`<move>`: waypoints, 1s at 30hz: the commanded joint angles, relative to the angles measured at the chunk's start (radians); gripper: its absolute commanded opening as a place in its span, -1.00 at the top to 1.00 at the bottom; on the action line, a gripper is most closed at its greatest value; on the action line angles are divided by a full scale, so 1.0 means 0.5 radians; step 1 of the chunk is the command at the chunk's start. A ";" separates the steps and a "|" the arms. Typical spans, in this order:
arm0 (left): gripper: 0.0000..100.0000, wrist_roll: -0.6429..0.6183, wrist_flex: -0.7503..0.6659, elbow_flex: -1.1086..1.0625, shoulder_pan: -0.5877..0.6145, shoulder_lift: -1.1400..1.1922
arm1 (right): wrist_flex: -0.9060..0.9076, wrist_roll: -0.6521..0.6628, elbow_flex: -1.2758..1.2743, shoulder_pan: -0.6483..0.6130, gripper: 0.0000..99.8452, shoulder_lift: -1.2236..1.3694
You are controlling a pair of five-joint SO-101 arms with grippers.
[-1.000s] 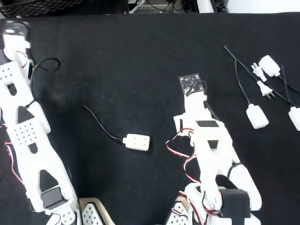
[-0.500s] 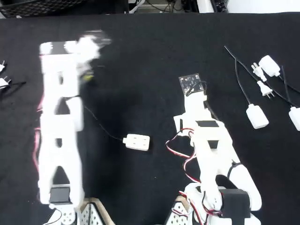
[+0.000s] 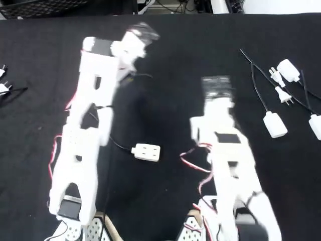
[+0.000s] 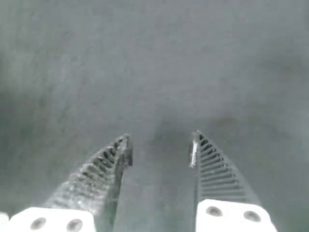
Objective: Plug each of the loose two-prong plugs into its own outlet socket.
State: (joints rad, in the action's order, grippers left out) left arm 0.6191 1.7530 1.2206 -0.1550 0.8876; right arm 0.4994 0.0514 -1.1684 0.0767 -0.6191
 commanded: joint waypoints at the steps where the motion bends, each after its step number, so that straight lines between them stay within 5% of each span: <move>1: 0.94 -0.025 0.018 -0.361 -0.189 -0.460 | -0.003 -0.196 -0.060 0.138 0.60 -0.269; 11: 0.94 -0.021 0.009 -0.944 -0.535 -1.200 | 0.028 -0.589 -0.505 0.123 0.60 -1.349; 19: 0.94 -0.021 0.009 -1.235 -0.597 -1.412 | 0.509 -0.617 -0.717 -0.473 0.60 -2.530; 30: 0.94 -0.012 -0.126 -1.484 -0.793 -1.832 | 0.405 -0.623 -0.677 -0.522 0.60 -2.558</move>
State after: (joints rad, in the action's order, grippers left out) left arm 0.6130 1.7561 0.4856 -0.5171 0.0729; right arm 0.7250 -0.2509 -1.5290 -0.1657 -1.7990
